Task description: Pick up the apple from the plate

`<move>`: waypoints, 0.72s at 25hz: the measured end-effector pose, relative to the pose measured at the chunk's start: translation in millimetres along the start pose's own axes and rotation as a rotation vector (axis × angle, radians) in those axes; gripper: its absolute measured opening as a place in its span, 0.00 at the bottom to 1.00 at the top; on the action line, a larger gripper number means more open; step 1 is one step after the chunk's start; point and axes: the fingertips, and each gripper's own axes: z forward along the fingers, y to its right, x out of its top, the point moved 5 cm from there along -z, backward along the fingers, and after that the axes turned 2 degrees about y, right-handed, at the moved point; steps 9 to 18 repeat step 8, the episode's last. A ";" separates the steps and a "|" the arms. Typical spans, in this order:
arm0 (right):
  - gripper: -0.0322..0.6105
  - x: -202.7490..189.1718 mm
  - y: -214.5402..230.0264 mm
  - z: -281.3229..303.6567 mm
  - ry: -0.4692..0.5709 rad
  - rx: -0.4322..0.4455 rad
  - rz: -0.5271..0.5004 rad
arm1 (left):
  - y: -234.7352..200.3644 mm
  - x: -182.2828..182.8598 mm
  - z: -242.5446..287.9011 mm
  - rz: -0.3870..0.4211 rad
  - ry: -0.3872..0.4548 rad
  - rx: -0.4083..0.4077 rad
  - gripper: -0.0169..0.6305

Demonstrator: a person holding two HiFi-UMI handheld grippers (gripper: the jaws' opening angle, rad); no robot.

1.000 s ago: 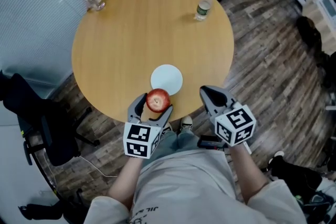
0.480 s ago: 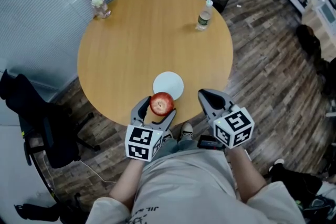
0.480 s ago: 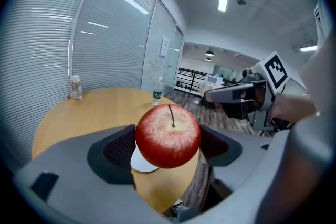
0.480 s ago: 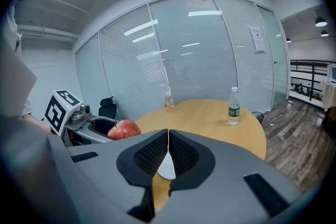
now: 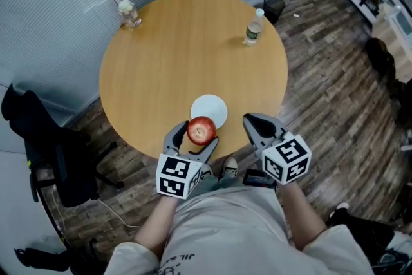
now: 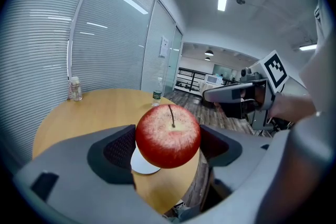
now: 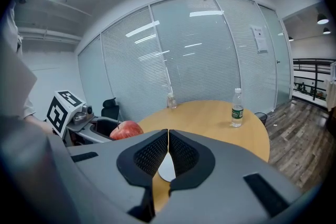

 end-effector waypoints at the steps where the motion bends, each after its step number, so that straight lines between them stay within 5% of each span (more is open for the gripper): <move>1: 0.10 0.9 0.3 0.8 0.000 0.003 -0.001 | -0.3 0.3 0.3 0.000 -0.001 0.001 0.62; 18: 0.10 1.3 -2.3 3.6 -0.004 0.017 -0.004 | -0.5 -0.6 0.3 -0.003 -0.008 0.003 0.62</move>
